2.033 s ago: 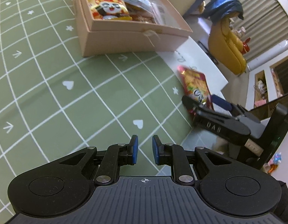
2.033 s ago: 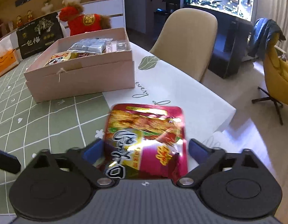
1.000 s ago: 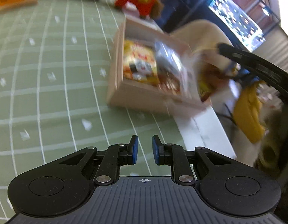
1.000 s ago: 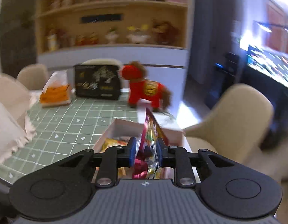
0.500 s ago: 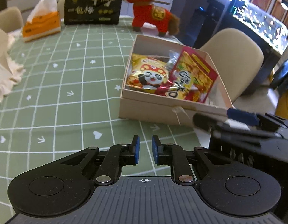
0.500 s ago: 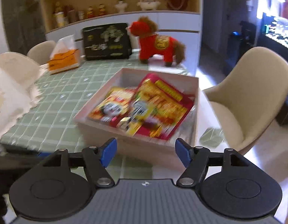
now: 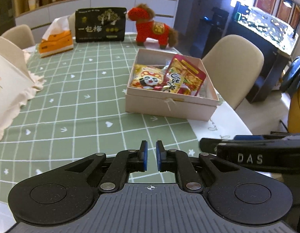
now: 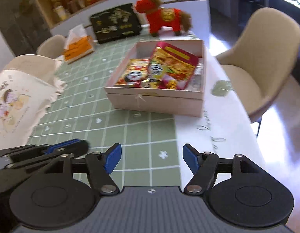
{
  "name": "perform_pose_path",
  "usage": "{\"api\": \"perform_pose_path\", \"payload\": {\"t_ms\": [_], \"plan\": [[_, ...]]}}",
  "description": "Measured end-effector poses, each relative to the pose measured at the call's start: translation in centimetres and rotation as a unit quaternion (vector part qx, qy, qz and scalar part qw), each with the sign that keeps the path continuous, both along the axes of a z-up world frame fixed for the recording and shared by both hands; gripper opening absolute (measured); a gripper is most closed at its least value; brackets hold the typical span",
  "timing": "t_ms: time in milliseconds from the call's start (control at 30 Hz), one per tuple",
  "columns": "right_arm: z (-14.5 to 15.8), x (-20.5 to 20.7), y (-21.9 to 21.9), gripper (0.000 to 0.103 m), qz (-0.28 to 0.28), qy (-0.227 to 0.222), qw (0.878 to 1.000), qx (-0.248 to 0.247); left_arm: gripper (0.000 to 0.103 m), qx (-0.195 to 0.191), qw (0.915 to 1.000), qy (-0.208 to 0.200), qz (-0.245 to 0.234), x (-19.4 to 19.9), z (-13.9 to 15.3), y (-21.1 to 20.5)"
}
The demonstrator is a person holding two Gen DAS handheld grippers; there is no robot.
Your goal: Organize snacks
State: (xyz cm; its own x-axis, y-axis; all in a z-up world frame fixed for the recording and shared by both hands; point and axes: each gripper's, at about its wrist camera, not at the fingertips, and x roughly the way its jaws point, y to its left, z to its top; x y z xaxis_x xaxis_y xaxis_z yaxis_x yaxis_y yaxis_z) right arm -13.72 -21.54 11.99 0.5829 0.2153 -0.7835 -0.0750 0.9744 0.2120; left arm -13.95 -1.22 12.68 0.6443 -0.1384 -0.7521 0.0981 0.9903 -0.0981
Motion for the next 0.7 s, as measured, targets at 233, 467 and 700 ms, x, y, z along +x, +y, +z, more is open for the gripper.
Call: {"api": "perform_pose_path", "payload": {"t_ms": [233, 467, 700], "plan": [[0.5, -1.8, 1.6, 0.070, -0.006, 0.007, 1.000, -0.013, 0.012, -0.002, 0.9999, 0.010, -0.008, -1.0, 0.7, 1.7], [0.9, -3.0, 2.2, 0.071, -0.013, 0.003, 1.000, -0.019, 0.012, 0.001, 0.9994, 0.017, -0.029, -1.8, 0.5, 1.7], [0.9, -3.8, 2.5, 0.071, -0.016, 0.002, 1.000, -0.023, 0.012, -0.007, 0.9990, 0.020, -0.039, -2.2, 0.5, 1.6]]}}
